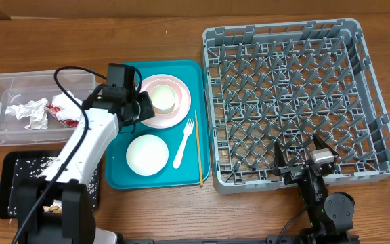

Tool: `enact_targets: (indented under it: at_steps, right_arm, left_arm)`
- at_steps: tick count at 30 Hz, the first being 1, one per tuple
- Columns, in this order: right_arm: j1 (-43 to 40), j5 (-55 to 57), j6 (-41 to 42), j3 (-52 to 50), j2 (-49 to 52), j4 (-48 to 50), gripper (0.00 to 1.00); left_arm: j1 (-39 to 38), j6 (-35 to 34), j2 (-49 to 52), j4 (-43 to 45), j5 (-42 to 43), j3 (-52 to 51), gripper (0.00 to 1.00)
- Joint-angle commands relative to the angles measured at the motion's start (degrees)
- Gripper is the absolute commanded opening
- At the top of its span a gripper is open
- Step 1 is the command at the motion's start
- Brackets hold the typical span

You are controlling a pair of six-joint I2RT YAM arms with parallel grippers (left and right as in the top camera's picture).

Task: Sort waste into correct bins and load items into the dishwasher
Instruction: 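Reach the left gripper to the white cup on the pink plate and grasp, then lift the white cup with the left gripper and turn it toward the rack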

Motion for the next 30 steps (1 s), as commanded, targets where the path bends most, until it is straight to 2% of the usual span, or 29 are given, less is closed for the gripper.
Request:
enact_targets:
  at_steps: [1,11,16,18,20,22,23,26,27,30]
  right_arm:
    - [-0.37,0.15,0.00,-0.59,-0.48,0.35,1.00]
    - [-0.37,0.15,0.00,-0.59,-0.48,0.35,1.00]
    - [-0.37,0.15,-0.02,-0.59,-0.48,0.35,1.00]
    - [-0.37,0.15,-0.02,-0.59,-0.48,0.35,1.00]
    - [-0.37,0.15,0.00,-0.59,-0.48,0.35,1.00]
    - [-0.37,0.15,-0.02,-0.59,-0.48,0.35,1.00]
    - [-0.37,0.15,0.00,-0.59,-0.48,0.35,1.00]
    - [-0.37,0.15,0.00,-0.59,-0.48,0.35,1.00]
    - [-0.37,0.15,-0.02,-0.59,-0.48,0.35,1.00]
    - [-0.37,0.15,-0.02,-0.59,-0.48,0.35,1.00]
  left_arm:
    - [-0.68,-0.98,0.28,3.37,-0.66,0.72,0.47]
    - [-3.65,-1.44,1.14,7.93,-0.68,0.72,0.48]
    - [-5.22,-1.38,4.46,7.85,-7.06,0.72,0.43]
    - [-5.16,-1.40,5.53,7.67,-7.02,0.72,0.40]
    - [-5.16,-1.40,5.99,7.56,-7.02,0.72,0.33]
    - [-5.16,-1.40,5.92,7.58,-6.97,0.74,0.13]
    - [-5.16,-1.42,5.81,7.58,-6.97,0.81,0.08]
    - [-5.14,-1.36,4.50,7.61,-7.04,1.49,0.09]
    - [-5.14,-1.36,3.96,7.58,-7.06,1.79,0.05]
    - [-5.14,-1.38,1.68,6.78,-7.02,3.15,0.04]
